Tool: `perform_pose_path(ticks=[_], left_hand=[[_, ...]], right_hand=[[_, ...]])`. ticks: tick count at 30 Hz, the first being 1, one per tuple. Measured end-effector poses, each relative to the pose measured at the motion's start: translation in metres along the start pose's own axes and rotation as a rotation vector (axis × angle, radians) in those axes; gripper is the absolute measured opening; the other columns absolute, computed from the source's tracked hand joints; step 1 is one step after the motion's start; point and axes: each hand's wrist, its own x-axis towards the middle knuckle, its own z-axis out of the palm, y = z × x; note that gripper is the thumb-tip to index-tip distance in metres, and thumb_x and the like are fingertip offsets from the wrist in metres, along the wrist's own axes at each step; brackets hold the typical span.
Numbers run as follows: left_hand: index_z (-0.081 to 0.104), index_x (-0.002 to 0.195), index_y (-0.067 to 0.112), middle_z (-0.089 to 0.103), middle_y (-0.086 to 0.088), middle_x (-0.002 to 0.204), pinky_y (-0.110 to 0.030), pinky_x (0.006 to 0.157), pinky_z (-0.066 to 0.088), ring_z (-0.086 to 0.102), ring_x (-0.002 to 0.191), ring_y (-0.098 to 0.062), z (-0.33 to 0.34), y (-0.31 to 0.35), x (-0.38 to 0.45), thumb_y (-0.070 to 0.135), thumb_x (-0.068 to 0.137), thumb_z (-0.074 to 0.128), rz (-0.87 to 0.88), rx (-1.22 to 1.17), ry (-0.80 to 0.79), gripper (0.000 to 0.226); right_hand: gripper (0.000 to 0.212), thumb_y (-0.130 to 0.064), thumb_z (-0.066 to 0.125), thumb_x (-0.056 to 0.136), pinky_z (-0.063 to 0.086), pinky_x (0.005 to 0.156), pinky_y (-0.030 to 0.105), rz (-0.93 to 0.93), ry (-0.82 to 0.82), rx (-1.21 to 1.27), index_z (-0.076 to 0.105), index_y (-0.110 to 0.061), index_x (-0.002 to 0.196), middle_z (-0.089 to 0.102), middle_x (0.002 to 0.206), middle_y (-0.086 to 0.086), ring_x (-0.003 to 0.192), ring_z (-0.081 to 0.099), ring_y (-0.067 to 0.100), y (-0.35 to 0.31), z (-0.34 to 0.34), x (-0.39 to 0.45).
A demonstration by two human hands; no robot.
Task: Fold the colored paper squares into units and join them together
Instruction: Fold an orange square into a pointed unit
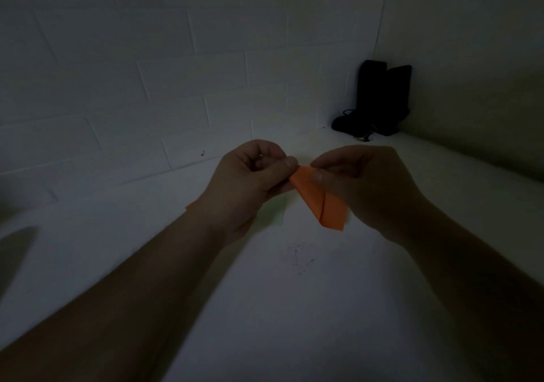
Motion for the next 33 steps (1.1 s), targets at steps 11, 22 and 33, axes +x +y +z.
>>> perform_pose_path(ticks=[11, 22, 33], left_hand=[[0.066, 0.102, 0.009, 0.078, -0.010, 0.093, -0.034, 0.086, 0.062, 0.074, 0.091, -0.020, -0.0019, 0.0015, 0.0001, -0.007, 0.086, 0.073, 0.012, 0.056, 0.043, 0.023], [0.066, 0.113, 0.010, 0.078, -0.013, 0.099, -0.034, 0.088, 0.062, 0.075, 0.097, -0.023, 0.0002, 0.0048, -0.0027, 0.000, 0.083, 0.074, -0.028, 0.033, -0.002, 0.033], [0.066, 0.119, 0.012, 0.077, -0.016, 0.101, -0.034, 0.085, 0.062, 0.075, 0.093, -0.025, -0.0007, 0.0056, -0.0016, -0.007, 0.088, 0.071, -0.120, -0.019, 0.018, 0.038]], right_hand=[[0.024, -0.025, 0.076, 0.087, 0.042, 0.075, 0.002, -0.072, 0.064, -0.153, 0.068, -0.047, 0.083, 0.064, 0.085, -0.033, 0.090, 0.060, -0.017, 0.0003, -0.0015, 0.0007], [0.027, -0.022, 0.075, 0.088, 0.044, 0.080, 0.008, -0.082, 0.056, -0.129, 0.066, -0.048, 0.084, 0.063, 0.084, -0.036, 0.091, 0.060, -0.017, 0.0009, -0.0044, 0.0014], [0.023, -0.018, 0.070, 0.091, 0.040, 0.082, -0.003, -0.122, 0.050, -0.183, 0.069, -0.041, 0.094, 0.061, 0.091, -0.034, 0.092, 0.058, -0.021, -0.0013, -0.0018, -0.0002]])
